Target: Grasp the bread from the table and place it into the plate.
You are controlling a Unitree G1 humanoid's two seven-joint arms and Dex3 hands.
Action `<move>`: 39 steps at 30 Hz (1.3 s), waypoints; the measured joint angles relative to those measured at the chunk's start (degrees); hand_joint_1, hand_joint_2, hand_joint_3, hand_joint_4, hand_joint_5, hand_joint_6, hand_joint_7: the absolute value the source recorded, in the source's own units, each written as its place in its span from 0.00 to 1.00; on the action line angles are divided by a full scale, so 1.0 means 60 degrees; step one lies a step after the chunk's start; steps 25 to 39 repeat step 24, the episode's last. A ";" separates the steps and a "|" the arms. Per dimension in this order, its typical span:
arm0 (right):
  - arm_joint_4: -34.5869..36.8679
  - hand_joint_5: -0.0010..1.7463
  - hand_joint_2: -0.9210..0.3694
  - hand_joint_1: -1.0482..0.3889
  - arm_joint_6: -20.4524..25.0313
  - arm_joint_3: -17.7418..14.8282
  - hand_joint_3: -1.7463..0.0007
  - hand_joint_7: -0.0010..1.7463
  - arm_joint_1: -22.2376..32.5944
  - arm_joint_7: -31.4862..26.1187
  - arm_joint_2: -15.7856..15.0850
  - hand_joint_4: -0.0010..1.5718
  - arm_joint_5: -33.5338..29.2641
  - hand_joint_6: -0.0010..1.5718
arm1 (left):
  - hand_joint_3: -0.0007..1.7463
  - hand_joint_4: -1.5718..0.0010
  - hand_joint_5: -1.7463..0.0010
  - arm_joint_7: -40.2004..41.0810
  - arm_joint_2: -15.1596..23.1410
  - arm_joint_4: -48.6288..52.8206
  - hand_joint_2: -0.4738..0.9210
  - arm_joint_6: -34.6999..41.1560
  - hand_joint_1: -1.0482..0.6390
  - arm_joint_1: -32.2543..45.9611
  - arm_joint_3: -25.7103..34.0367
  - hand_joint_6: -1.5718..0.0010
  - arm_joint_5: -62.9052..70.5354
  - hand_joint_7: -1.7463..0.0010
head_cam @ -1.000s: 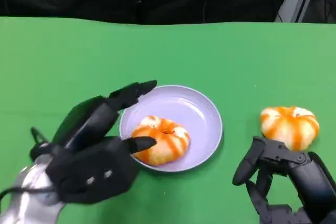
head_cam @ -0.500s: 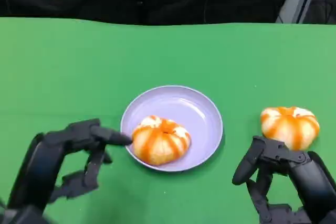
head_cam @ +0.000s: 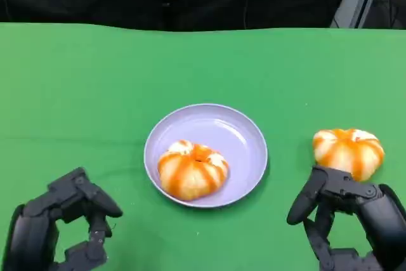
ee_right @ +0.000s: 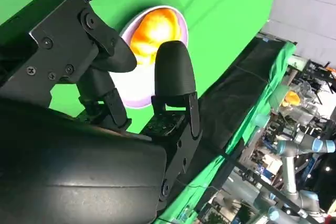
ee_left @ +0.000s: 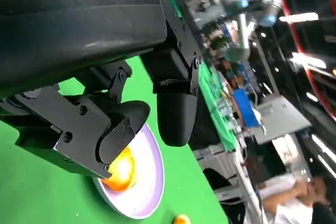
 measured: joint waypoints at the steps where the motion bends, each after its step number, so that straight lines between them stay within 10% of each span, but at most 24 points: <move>1: -0.0013 0.97 0.45 0.77 0.0000 0.0002 0.23 0.77 0.0000 0.0000 0.0002 0.52 0.0000 0.49 | 0.68 0.48 0.04 0.0000 -0.0011 0.0050 0.69 -0.0114 0.63 -0.0013 0.0002 0.52 0.0000 0.13; 39: -0.0013 0.96 0.45 0.78 -0.0018 -0.0105 0.24 0.77 -0.0034 0.0056 -0.0010 0.51 0.0050 0.49 | 0.73 0.47 0.05 -0.0026 -0.0142 0.0356 0.67 -0.0329 0.65 -0.0244 -0.0034 0.51 -0.0186 0.15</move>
